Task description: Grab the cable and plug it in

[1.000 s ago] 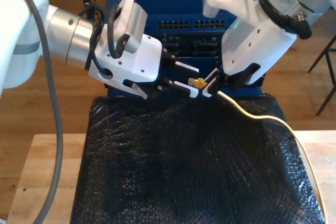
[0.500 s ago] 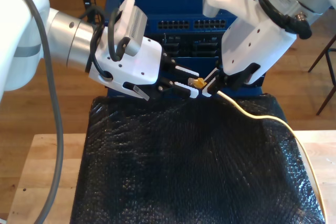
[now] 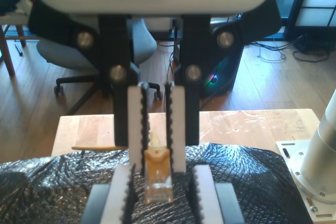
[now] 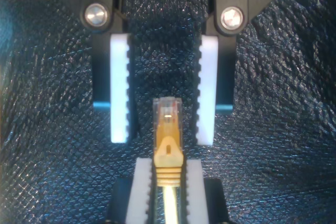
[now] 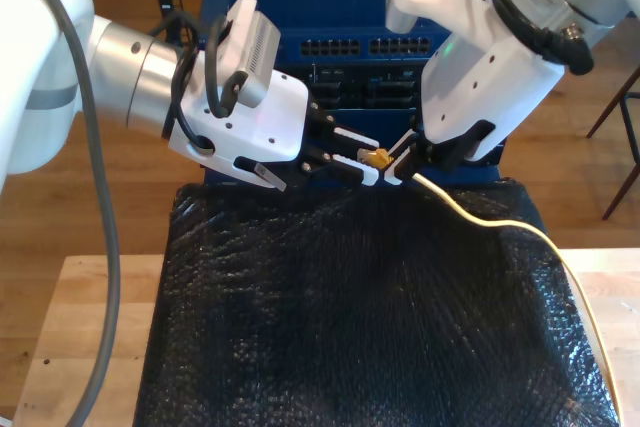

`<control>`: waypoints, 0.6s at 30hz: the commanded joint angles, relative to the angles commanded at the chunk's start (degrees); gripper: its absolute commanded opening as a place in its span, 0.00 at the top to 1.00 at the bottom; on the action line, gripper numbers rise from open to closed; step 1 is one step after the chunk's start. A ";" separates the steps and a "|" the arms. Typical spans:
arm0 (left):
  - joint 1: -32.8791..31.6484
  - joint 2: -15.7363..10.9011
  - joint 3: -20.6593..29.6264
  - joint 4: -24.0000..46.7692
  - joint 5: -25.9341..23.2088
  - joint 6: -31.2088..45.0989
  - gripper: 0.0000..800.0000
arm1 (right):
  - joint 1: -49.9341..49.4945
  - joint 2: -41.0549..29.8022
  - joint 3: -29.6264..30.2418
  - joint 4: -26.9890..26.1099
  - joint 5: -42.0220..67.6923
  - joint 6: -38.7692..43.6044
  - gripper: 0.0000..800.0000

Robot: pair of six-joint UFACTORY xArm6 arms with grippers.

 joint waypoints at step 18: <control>0.00 -0.09 0.00 -0.09 0.00 0.00 0.74 | 0.00 0.00 0.09 0.00 0.00 0.00 0.99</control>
